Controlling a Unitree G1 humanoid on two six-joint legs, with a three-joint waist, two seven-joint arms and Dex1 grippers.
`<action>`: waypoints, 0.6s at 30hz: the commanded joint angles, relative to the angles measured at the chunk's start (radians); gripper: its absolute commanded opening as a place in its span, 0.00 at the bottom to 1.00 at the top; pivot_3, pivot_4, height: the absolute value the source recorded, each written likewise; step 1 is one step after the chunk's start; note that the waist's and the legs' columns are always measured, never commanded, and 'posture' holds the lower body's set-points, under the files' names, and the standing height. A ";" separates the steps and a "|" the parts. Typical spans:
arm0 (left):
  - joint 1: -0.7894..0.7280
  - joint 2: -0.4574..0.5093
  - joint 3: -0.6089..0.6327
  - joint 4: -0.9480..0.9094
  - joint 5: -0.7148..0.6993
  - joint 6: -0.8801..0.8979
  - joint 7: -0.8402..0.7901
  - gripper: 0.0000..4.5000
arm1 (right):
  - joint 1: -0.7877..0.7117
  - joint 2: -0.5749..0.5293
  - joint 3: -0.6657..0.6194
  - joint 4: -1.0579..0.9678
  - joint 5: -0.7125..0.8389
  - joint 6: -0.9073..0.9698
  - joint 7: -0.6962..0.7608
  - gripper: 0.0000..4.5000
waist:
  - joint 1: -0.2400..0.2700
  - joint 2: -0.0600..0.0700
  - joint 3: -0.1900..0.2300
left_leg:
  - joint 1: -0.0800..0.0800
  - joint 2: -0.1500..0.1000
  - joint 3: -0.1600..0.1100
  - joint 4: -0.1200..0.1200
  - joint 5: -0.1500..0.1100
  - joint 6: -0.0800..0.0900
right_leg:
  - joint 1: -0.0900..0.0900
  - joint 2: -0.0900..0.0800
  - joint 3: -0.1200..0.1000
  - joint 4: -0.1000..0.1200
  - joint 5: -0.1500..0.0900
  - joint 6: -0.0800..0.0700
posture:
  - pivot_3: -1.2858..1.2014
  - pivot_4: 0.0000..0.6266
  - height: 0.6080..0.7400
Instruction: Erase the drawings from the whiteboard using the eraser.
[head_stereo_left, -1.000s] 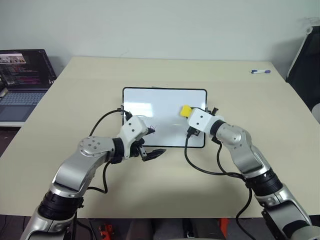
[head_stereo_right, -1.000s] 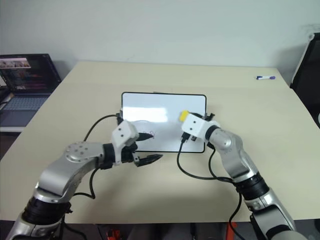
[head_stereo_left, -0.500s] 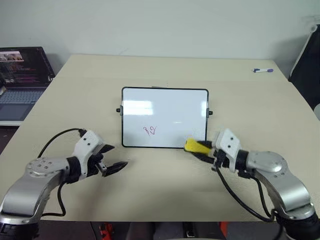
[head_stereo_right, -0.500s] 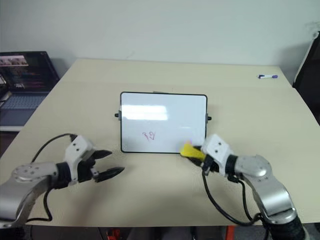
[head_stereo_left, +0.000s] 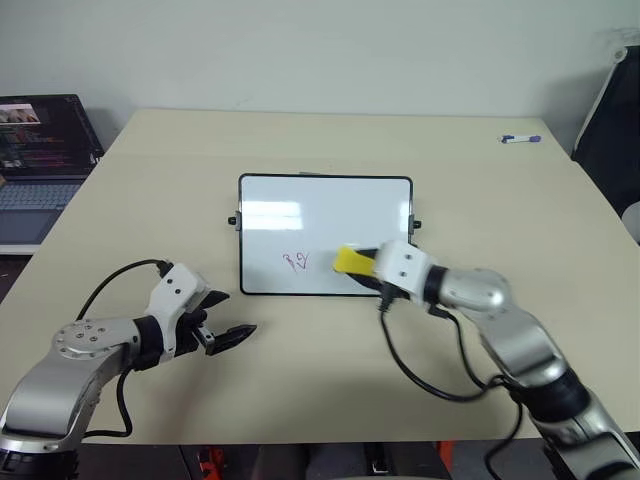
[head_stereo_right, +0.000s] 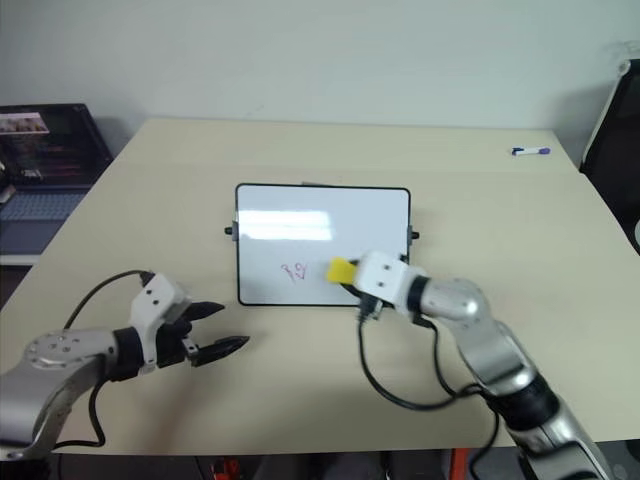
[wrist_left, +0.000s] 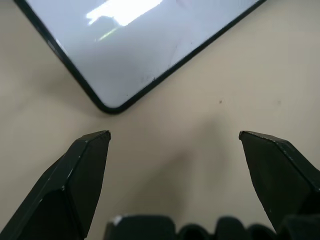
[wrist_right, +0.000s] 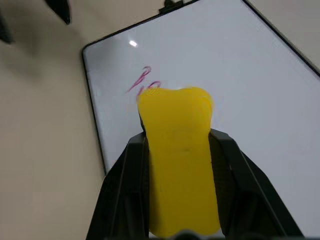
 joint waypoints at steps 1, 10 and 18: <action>-0.014 0.006 -0.001 -0.021 -0.003 -0.010 0.003 1.00 | -0.106 0.049 0.071 0.161 -0.127 -0.146 -0.073 0.28 | 0.001 0.000 0.000 | 0.000 0.000 0.000 0.000 0.000 0.000 | 0.000 0.000 0.000 0.000 0.002 -0.004 | 0.52 0.24 1.00; -0.002 0.012 -0.028 -0.025 0.012 -0.028 -0.002 1.00 | -0.240 0.112 0.240 0.511 -0.320 -0.346 -0.054 0.28 | 0.000 -0.001 -0.001 | -0.011 0.000 -0.001 0.002 0.000 0.000 | -0.010 0.000 0.000 0.004 0.003 -0.004 | 0.52 0.24 1.00; 0.015 0.014 -0.028 -0.021 0.015 -0.044 -0.008 1.00 | -0.297 0.159 0.191 0.573 -0.369 -0.382 -0.141 0.28 | 0.000 -0.001 -0.001 | -0.008 0.000 -0.001 0.003 0.000 0.000 | -0.008 0.000 -0.001 0.005 0.003 -0.005 | 0.52 0.24 1.00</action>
